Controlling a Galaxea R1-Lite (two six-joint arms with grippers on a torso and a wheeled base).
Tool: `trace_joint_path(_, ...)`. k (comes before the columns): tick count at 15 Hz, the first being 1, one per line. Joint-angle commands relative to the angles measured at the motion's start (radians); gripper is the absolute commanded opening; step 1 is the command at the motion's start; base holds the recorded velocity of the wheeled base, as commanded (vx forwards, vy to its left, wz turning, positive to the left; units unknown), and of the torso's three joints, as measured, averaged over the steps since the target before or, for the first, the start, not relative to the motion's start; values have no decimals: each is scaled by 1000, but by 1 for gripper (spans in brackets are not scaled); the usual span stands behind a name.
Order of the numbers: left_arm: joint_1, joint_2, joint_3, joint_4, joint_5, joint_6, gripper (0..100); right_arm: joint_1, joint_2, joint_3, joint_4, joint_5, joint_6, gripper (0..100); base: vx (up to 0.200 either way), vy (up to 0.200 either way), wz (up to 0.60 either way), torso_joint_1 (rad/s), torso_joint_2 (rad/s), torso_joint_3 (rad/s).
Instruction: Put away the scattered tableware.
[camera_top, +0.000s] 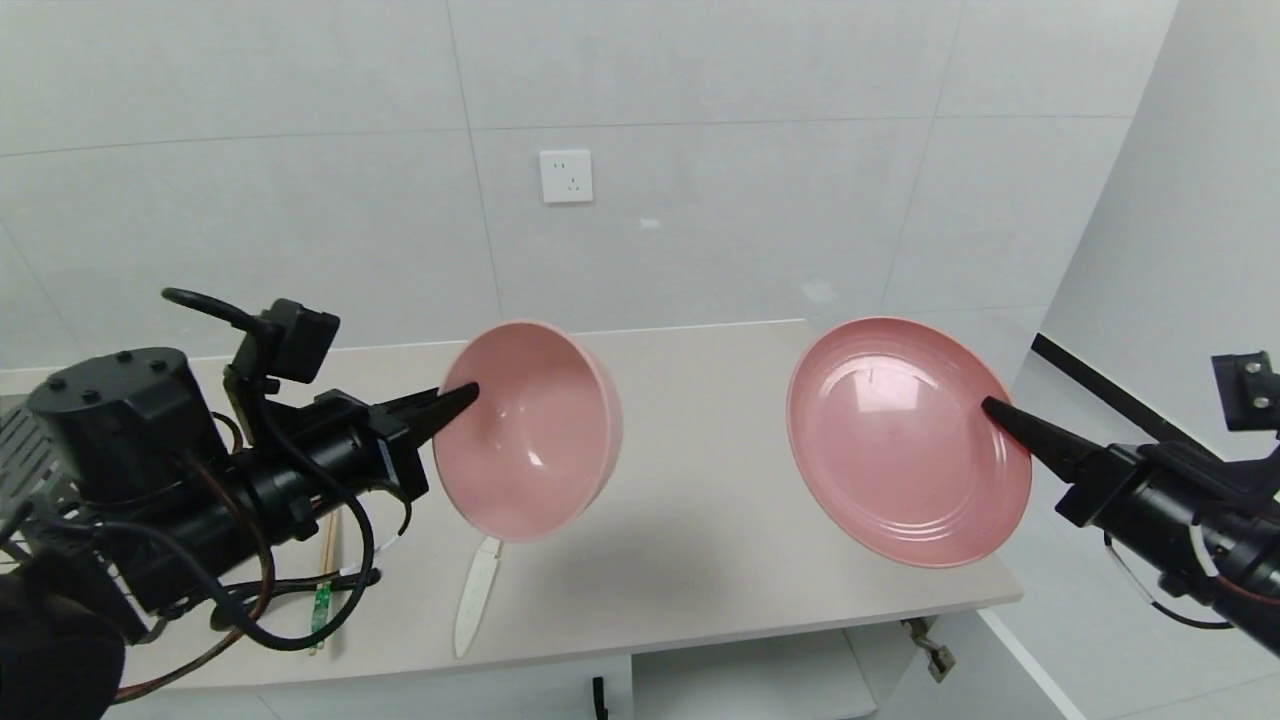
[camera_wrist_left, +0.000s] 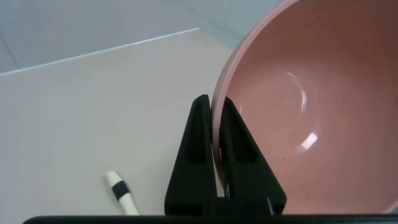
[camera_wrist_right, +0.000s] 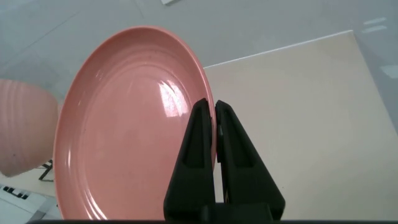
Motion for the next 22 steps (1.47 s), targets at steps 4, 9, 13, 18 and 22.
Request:
trace_joint_path(4,48,-86,-16,40,-34,-70,0,37,-33,0,-1,0,0,0,0,0,0,0,0,0)
trace_joint_path(9,-61,-69,23,19,-50,-281,0,37,-53,5,-1,0,0,0,0,0,0,0,0,0)
trace_joint_path(13,-67,-60,98,-56,-44,-286,0,37,-76,1,-1,0,0,0,0,0,0,0,0,0)
trace_joint_path(18,-85,-72,202,-79,-13,-281,0,37,-113,5,-1,-1,6,0,0,0,0,0,0,0)
trace_joint_path(22,-259,84,197,-90,633,-191,0,39,-110,9,-1,0,6,0,0,0,0,0,0,0)
